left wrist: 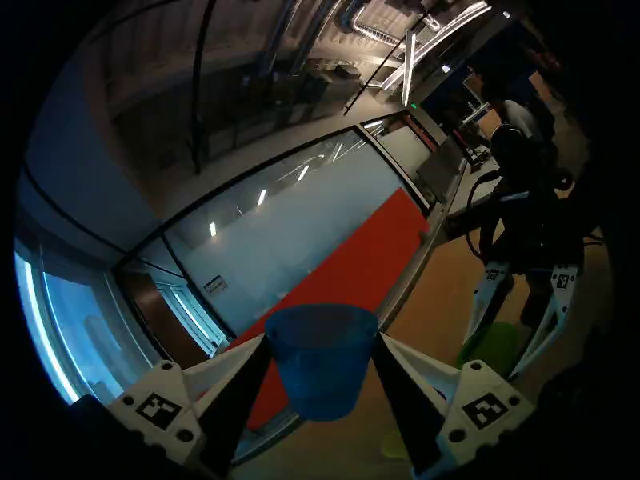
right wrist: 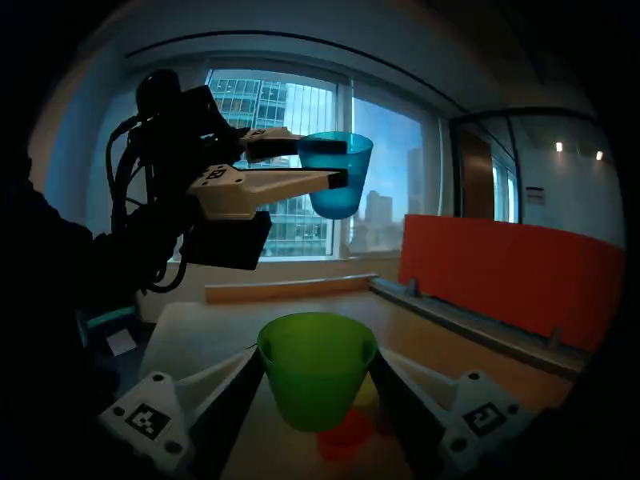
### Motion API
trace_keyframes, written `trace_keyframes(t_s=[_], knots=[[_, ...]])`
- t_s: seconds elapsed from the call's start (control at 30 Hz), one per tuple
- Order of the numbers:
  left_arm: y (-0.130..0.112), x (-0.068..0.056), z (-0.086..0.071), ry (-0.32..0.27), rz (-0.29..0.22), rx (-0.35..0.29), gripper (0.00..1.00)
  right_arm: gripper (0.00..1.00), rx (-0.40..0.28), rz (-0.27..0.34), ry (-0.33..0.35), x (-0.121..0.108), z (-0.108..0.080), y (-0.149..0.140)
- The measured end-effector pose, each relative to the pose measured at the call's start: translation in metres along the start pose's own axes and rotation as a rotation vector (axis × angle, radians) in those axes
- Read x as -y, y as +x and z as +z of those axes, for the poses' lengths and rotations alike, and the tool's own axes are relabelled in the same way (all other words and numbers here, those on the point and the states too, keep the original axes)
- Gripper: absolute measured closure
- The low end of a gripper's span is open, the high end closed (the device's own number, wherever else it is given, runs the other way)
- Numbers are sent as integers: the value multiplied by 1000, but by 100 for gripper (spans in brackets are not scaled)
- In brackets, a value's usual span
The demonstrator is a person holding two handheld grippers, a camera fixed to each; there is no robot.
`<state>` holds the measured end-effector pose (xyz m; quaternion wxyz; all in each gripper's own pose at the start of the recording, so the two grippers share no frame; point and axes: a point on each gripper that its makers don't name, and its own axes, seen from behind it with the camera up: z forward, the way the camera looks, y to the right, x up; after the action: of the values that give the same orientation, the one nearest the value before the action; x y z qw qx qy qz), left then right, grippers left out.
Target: Pour water
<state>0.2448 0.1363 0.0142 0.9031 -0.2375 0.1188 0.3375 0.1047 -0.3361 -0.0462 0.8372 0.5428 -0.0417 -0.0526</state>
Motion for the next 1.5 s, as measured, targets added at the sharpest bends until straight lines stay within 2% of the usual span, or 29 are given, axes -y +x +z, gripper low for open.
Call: trace_keyframes(t_s=[0.77,1.2,1.5], knots=[[15,-3,-5,5,164,-20,15,9,-1,3,13,3,12,1],[20,-10,-4,-3,227,-21,15,9,-2,-1,20,5,14,4],[26,-10,-2,6,279,-26,15,9,-5,-2,20,5,14,5]])
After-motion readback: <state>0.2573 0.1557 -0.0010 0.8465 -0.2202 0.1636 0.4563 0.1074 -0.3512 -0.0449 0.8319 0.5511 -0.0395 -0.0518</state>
